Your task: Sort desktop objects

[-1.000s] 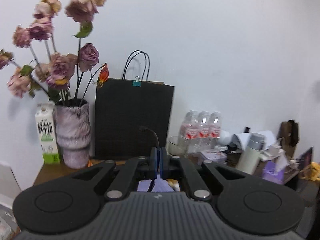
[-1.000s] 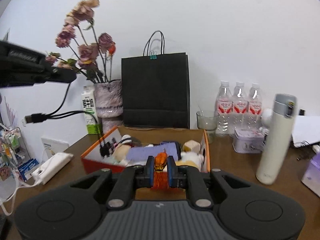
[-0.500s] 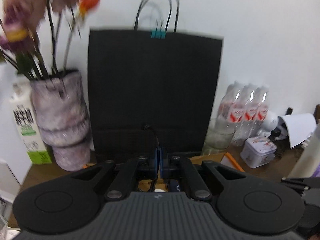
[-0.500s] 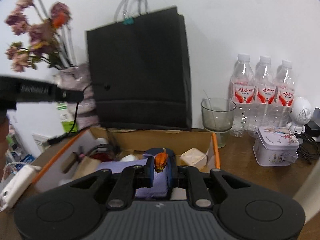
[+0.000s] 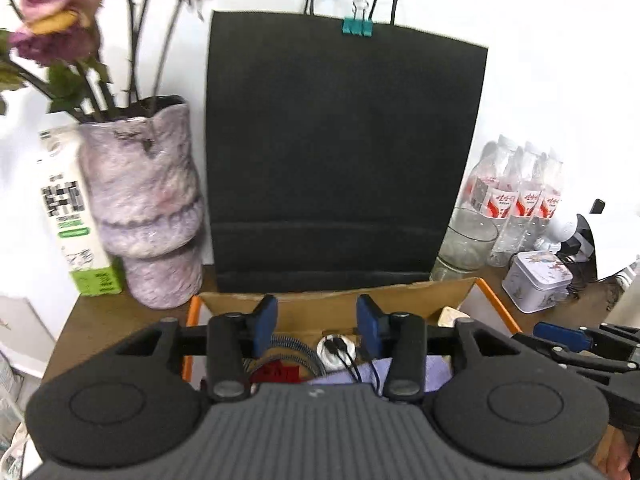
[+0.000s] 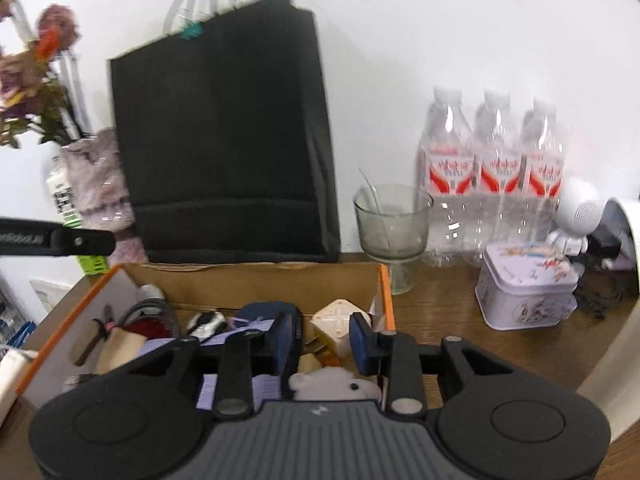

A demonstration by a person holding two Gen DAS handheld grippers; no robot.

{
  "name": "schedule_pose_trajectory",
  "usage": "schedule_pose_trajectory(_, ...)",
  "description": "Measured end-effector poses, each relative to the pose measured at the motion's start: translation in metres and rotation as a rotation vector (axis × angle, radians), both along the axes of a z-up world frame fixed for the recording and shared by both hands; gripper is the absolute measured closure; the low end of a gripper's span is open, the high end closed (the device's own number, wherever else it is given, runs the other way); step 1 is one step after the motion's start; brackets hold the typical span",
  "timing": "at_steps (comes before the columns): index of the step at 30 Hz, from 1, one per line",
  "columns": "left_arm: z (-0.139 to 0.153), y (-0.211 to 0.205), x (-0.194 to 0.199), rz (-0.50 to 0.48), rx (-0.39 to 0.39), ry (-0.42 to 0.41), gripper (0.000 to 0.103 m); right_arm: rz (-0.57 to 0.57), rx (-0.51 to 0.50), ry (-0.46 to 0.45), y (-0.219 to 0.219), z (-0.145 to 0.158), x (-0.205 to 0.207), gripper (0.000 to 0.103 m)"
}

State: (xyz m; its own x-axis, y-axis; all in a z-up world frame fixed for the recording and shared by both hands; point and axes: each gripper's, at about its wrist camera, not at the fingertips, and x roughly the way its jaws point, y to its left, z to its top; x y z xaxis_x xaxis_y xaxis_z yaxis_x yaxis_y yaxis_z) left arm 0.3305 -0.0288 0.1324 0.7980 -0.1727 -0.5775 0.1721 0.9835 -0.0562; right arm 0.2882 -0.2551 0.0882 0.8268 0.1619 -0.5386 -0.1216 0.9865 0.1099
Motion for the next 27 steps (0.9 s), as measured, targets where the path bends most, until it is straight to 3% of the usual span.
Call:
schedule_pose_trajectory(2, 0.005, 0.0, -0.018, 0.0, 0.007, 0.004, 0.03, 0.011, 0.005, -0.012, 0.005, 0.012, -0.018, 0.07)
schedule_pose_trajectory(5, 0.0, 0.003, -0.054, -0.006, 0.005, 0.01, 0.017, 0.04, 0.007, -0.025, 0.016, 0.022, -0.048, 0.061)
schedule_pose_trajectory(10, -0.03, 0.019, -0.11, 0.068, -0.107, 0.141, 0.014, 0.054, 0.007, 0.006, 0.027, 0.014, -0.098, 0.053)
schedule_pose_trajectory(16, -0.06, 0.024, -0.19, 0.125, -0.094, 0.106, 0.004, 0.047, -0.04, 0.038, 0.04, -0.013, -0.164, 0.044)
schedule_pose_trajectory(27, -0.115, 0.031, -0.291, 0.182, 0.0, 0.099, 0.002, 0.063, -0.097, 0.045, 0.053, -0.054, -0.275, 0.032)
